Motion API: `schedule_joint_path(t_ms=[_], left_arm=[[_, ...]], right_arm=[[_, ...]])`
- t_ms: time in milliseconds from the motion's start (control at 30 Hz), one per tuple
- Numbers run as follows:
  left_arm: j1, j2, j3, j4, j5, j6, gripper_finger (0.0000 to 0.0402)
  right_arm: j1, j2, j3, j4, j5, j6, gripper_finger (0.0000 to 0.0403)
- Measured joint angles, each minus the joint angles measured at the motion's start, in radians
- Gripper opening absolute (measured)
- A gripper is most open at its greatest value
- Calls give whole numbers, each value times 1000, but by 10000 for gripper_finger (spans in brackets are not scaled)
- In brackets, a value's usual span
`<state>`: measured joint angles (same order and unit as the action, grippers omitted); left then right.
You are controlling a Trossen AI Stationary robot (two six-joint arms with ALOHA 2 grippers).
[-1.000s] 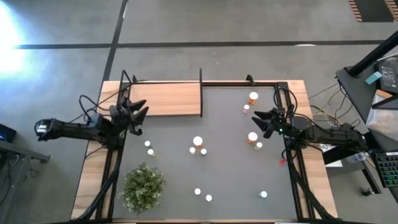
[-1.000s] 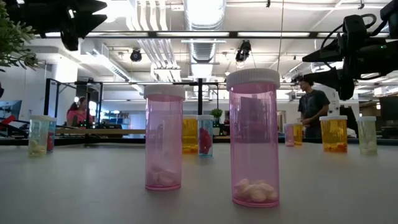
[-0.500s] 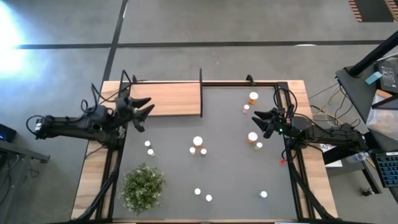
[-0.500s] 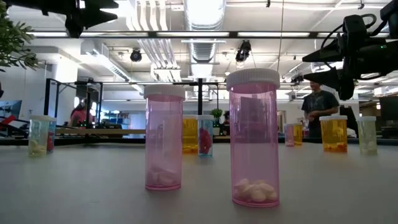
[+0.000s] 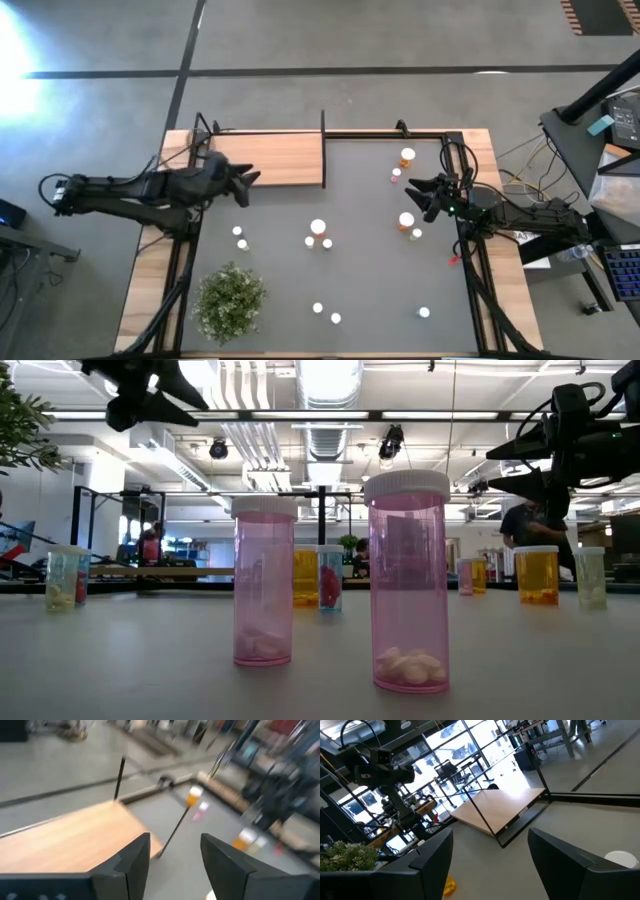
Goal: Pick and place medicine bottles onto shelf by color
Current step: Put the top left blue pill bottle on the shelf
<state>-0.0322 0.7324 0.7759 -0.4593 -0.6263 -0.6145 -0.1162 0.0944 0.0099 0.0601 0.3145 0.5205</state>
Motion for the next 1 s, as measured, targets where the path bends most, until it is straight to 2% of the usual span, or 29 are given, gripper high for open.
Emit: schedule_joint_path(t_ms=[200,500,700,1000], left_arm=[[0,151,139,-201,5,-165,160],[18,359,318,-469,108,-375,160],[34,449,371,-609,204,-601,160],[67,558,419,-800,433,-906,160]], right_arm=[[0,0,0,0,0,0,247],[0,0,0,0,0,0,247],[0,0,0,0,0,0,247],[0,0,0,0,0,0,247]])
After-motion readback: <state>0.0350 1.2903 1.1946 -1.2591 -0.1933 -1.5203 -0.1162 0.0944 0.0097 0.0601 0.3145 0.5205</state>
